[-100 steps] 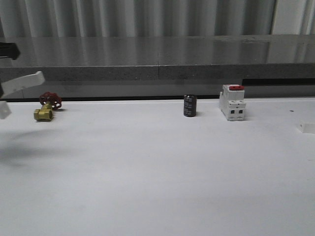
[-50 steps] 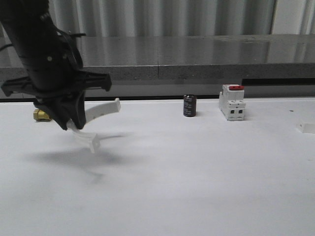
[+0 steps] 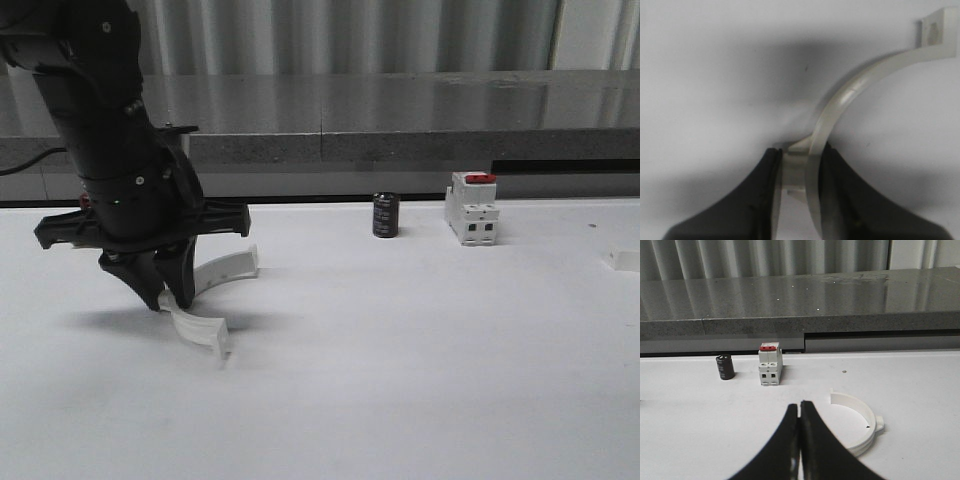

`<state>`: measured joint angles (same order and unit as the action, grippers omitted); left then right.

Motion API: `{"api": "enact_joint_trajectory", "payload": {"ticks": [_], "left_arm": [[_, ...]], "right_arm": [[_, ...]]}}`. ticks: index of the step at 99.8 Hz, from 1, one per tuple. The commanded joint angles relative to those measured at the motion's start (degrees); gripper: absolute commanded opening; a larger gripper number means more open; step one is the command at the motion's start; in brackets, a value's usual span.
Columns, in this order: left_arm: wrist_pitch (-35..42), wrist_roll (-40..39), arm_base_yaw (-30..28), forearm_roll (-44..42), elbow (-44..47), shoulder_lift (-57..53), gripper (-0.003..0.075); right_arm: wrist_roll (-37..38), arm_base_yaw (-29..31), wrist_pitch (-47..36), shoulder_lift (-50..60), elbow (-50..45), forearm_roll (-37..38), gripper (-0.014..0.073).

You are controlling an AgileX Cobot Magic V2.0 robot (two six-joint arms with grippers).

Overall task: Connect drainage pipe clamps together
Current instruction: 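Carry the clamp half with the left gripper and lower it onto the table center, then open the left gripper and lift it away from the clamp half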

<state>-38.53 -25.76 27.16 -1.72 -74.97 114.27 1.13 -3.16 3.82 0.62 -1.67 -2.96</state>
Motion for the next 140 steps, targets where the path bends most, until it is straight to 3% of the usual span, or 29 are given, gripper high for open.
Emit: {"api": "enact_joint_trajectory", "payload": {"ticks": [1, 11, 30, 37, 57, 81, 119, 140], "left_arm": [[1.1, -0.9, 0.6, -0.1, -1.5, -2.1, 0.0052], [0.8, -0.9, 0.6, -0.1, -1.5, -2.0, 0.0167], [0.6, -0.7, 0.6, -0.1, -1.6, -2.0, 0.0497], [0.5, -0.6, 0.6, -0.2, -1.6, -2.2, 0.0552], [1.6, -0.6, 0.5, -2.8, -1.6, -6.1, 0.0545], [-1.4, -0.5, -2.4, -9.2, 0.5, -18.8, 0.0545], [3.3, 4.7, -15.7, -9.2, 19.8, -48.2, 0.0545], [3.4, 7.3, -17.0, -9.1, 29.9, -64.1, 0.0545]], "right_arm": [[-0.2, -0.1, -4.5, 1.1, 1.2, 0.1, -0.0067], [-0.2, -0.1, -4.5, 1.1, 1.2, 0.1, -0.0067], [-0.2, -0.1, -4.5, 1.1, 1.2, 0.1, -0.0067], [-0.2, -0.1, -4.5, 1.1, 1.2, 0.1, -0.0067], [-0.2, -0.1, -4.5, 1.1, 1.2, 0.1, -0.0067], [-0.2, -0.1, -4.5, 1.1, 1.2, 0.1, -0.0067], [-0.2, -0.1, -4.5, 1.1, 1.2, 0.1, -0.0067], [-0.2, -0.1, -4.5, 1.1, 1.2, 0.1, -0.0067]]}}
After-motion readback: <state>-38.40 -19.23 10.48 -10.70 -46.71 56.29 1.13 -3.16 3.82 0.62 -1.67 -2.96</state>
